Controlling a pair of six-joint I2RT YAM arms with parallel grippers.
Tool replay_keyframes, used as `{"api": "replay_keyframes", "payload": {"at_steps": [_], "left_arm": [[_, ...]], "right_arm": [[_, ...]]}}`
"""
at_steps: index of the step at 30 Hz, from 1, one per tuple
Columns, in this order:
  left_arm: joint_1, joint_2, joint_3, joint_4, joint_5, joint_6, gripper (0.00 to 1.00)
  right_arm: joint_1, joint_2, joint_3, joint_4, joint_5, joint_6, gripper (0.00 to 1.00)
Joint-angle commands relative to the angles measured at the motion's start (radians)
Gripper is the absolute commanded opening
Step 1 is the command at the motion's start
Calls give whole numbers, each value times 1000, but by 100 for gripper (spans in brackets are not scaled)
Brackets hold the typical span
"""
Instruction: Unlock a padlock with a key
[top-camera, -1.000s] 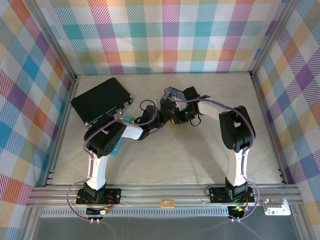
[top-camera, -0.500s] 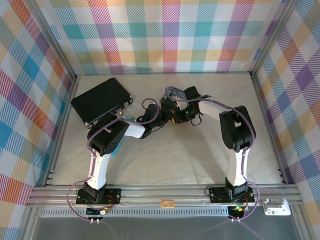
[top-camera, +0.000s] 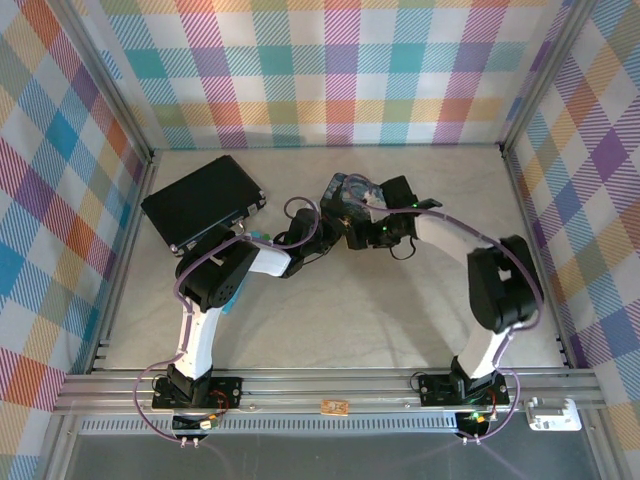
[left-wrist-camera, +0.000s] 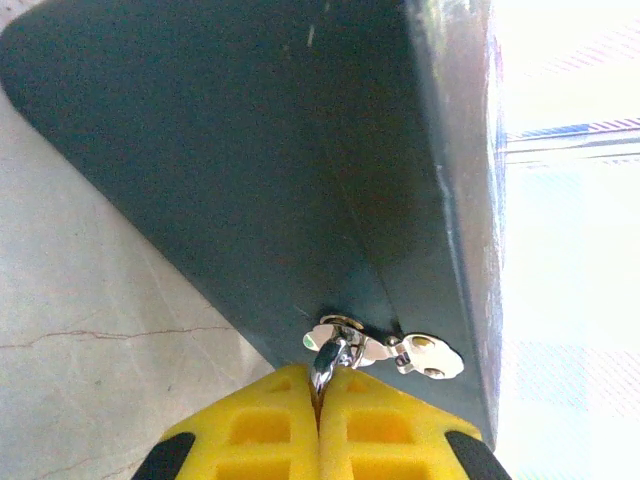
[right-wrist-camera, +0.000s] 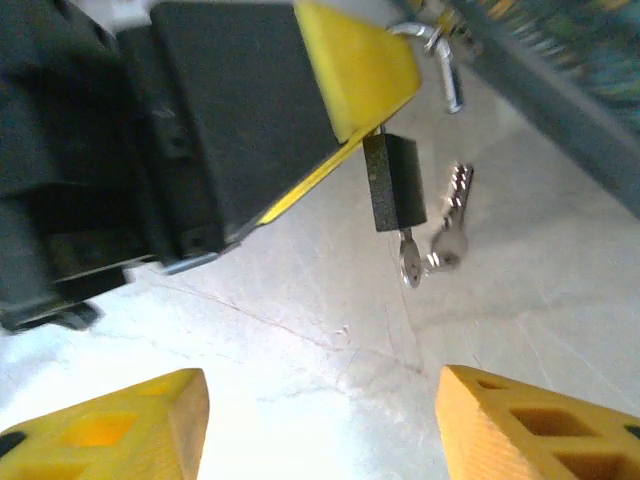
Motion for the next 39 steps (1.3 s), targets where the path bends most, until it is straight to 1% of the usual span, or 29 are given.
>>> {"api": "replay_keyframes", "payload": {"at_steps": [1, 2, 3, 5, 8, 13, 16, 20, 22, 26, 30, 36, 39], "left_arm": [[-5, -10, -17, -12, -13, 0, 0], [-5, -14, -20, -17, -15, 1, 0], [-7, -18, -23, -16, -19, -1, 0], [-7, -28, -29, -20, -29, 0, 0], [-8, -37, -32, -21, -41, -1, 0], [-9, -48, -28, -43, -53, 3, 0], [-9, -54, -34, -44, -68, 3, 0], [-10, -52, -36, -46, -102, -2, 0], [-11, -53, -42, -49, -132, -11, 0], [-12, -59, -60, -52, -229, -41, 0], [-13, -56, -60, -49, -313, -86, 0], [-21, -31, -51, 7, -420, -177, 0], [-41, -39, -40, 9, -488, -184, 0]], "right_arm": [[-41, -61, -25, 51, 110, 129, 73], [-62, -62, -27, 69, 135, 158, 78], [-84, -56, -23, 84, 145, 183, 80], [-114, -32, -6, 117, 155, 219, 83], [-125, 29, 45, 155, 194, 245, 85], [-127, 112, 61, 257, 176, 315, 85], [-127, 147, 61, 278, 196, 362, 84], [-127, 183, 38, 288, 205, 421, 78], [-127, 183, 7, 302, 215, 461, 77], [-127, 158, -80, 360, 236, 513, 75], [-127, 122, -140, 399, 254, 540, 74], [-127, 103, -151, 415, 249, 558, 73], [-127, 107, -153, 430, 231, 576, 72]]}}
